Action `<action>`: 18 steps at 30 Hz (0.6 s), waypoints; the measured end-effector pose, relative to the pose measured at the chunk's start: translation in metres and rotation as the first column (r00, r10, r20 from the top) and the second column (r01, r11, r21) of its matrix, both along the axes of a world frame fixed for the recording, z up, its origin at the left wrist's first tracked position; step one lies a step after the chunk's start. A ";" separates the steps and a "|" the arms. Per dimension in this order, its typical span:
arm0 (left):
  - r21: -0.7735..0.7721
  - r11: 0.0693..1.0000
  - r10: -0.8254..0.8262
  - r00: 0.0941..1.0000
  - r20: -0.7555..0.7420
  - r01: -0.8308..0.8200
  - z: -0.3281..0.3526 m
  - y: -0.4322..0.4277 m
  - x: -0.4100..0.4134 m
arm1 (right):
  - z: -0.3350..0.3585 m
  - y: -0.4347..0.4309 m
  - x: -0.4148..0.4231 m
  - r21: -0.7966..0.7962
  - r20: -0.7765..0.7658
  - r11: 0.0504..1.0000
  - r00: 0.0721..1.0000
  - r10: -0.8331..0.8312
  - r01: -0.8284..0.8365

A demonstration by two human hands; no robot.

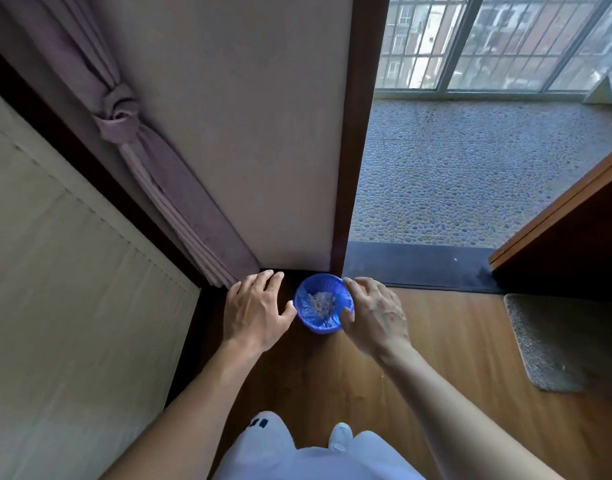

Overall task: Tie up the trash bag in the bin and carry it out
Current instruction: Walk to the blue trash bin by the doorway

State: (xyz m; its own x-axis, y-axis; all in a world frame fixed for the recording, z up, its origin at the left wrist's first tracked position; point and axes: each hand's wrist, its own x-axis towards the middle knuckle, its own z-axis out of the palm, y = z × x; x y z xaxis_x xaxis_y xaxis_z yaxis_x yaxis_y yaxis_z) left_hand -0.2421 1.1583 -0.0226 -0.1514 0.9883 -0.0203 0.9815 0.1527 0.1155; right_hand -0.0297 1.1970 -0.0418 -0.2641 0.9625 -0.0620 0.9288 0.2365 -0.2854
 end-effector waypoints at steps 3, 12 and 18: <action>0.007 1.000 0.003 1.000 0.007 -0.003 -0.003 0.026 -0.014 | -0.003 0.024 -0.011 -0.003 0.005 1.000 1.000 0.002 -0.002; -0.037 0.993 -0.109 0.993 0.044 0.111 -0.016 0.087 -0.057 | -0.008 0.069 -0.045 -0.006 -0.003 0.987 0.987 -0.160 0.160; -0.074 0.981 -0.173 0.980 0.095 0.181 -0.036 0.122 -0.095 | -0.015 0.085 -0.070 -0.028 -0.026 0.951 0.951 -0.309 0.308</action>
State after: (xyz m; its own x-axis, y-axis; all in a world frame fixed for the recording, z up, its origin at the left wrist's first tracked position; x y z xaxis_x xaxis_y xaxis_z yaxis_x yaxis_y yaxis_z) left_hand -0.3374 1.2800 -0.0582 0.0316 0.9937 -0.1080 0.9805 -0.0099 0.1962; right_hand -0.0998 1.2818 -0.0568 0.0432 0.9957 -0.0821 0.9464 -0.0671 -0.3160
